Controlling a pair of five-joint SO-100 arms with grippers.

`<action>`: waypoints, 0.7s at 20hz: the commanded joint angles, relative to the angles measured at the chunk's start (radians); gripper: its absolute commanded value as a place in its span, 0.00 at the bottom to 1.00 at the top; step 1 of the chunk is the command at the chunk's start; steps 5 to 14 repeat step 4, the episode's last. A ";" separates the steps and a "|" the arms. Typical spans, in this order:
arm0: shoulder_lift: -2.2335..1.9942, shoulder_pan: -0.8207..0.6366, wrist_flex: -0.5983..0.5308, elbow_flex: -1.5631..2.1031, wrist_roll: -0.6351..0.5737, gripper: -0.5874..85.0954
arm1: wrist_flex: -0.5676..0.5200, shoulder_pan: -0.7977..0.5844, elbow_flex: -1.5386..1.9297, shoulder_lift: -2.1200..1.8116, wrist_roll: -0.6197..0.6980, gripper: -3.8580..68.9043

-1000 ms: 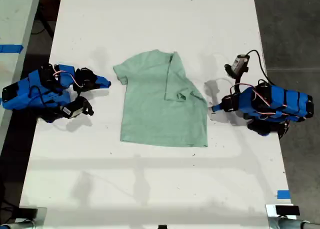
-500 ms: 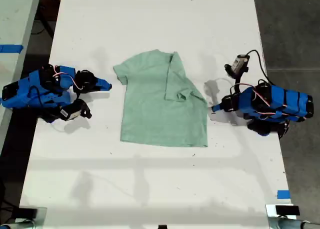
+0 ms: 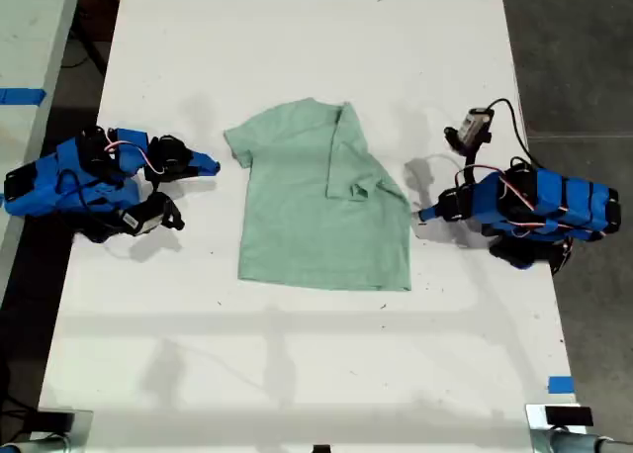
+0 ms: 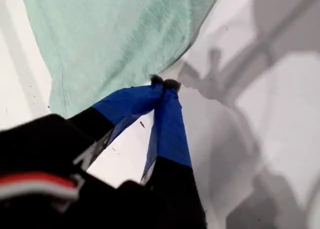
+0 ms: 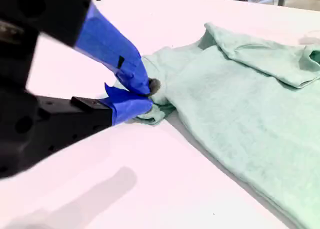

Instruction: Fold t shirt

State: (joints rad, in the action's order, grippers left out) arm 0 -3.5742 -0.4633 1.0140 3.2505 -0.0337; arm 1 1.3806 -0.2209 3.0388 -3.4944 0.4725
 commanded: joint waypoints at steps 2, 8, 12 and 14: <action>-0.008 -0.051 0.002 0.044 0.040 0.00 | -0.009 0.008 0.052 -0.011 0.005 0.03; -0.005 -0.081 0.003 0.044 0.040 0.00 | -0.009 0.008 0.052 -0.011 0.006 0.03; -0.005 -0.081 0.003 0.044 0.040 0.00 | -0.009 0.008 0.052 -0.011 0.006 0.03; -0.005 -0.081 0.003 0.044 0.040 0.00 | -0.009 0.008 0.052 -0.011 0.006 0.03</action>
